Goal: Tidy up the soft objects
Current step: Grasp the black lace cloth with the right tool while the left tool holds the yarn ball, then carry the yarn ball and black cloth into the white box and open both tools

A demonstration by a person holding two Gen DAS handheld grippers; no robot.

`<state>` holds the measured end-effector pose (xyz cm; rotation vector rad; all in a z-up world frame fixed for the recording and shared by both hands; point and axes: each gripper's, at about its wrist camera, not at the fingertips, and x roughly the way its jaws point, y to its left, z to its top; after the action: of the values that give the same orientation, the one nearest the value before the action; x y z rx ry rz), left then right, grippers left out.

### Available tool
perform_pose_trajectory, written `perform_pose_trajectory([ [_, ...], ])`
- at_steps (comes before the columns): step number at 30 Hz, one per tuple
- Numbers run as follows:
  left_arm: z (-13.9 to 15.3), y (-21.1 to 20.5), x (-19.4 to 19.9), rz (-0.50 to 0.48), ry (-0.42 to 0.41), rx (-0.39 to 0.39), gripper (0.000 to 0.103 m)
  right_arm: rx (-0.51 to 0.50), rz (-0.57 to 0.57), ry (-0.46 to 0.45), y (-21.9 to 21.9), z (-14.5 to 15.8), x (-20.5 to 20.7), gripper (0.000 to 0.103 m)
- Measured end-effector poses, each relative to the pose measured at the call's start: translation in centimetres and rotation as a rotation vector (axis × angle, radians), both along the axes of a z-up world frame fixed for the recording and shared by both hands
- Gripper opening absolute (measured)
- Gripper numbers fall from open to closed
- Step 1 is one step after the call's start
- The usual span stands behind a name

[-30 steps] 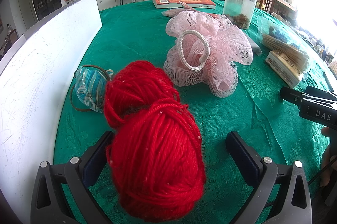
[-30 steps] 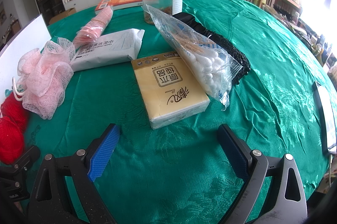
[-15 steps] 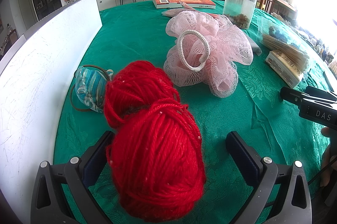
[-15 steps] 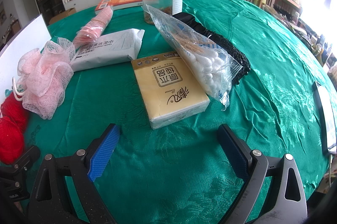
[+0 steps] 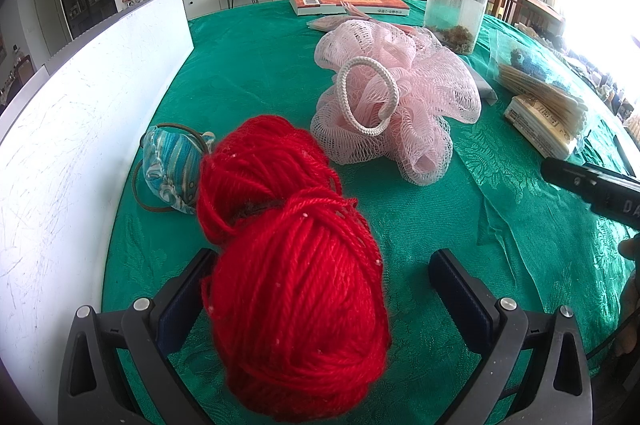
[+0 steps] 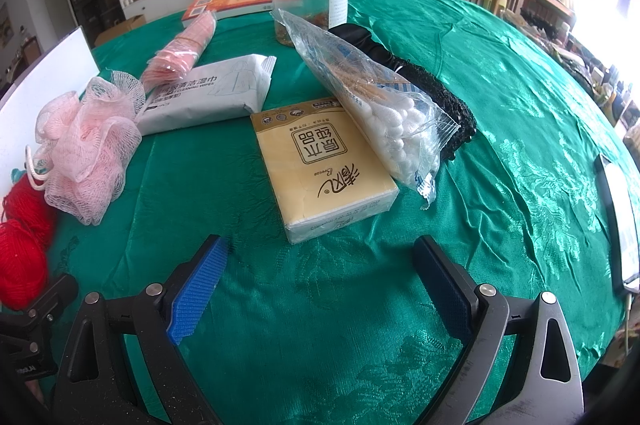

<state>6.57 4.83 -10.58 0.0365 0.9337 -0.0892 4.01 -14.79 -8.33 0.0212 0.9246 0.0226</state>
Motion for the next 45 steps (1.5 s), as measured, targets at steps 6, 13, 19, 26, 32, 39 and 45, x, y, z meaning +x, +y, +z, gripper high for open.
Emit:
perform_pose_trajectory([
  [6, 1.3, 1.1, -0.4, -0.056, 0.035, -0.009, 0.103, 0.305, -0.042, -0.195, -6.6, 5.4, -1.4, 0.094],
  [13, 3.7, 1.8, 0.2, -0.059, 0.024, -0.062, 0.098, 0.104, 0.075, -0.009, -10.2, 6.2, 8.3, 0.092],
  [19, 1.9, 1.5, 1.5, -0.059, 0.119, -0.058, 0.073, 0.123, 0.203, 0.186, -9.0, 2.8, 12.5, 0.087],
  [26, 2.7, 3.0, 1.2, -0.01, 0.106, -0.106, 0.045, 0.193, 0.104, 0.156, -11.2, 6.0, 15.4, 0.028],
  [32, 6.0, 4.6, 1.5, 0.03, 0.033, -0.175, 0.045, 0.177, -0.042, -0.045, -14.1, 12.7, 19.0, 0.028],
  [39, 11.9, 7.6, 0.9, 0.06, -0.081, -0.247, 0.045, 0.154, 0.033, -0.134, -10.4, 17.6, 23.2, 0.028],
  [45, 16.3, 14.9, -2.1, 0.182, -0.17, -0.189, 0.045, 0.31, 0.356, -0.089, 3.4, 20.3, 16.2, 0.028],
])
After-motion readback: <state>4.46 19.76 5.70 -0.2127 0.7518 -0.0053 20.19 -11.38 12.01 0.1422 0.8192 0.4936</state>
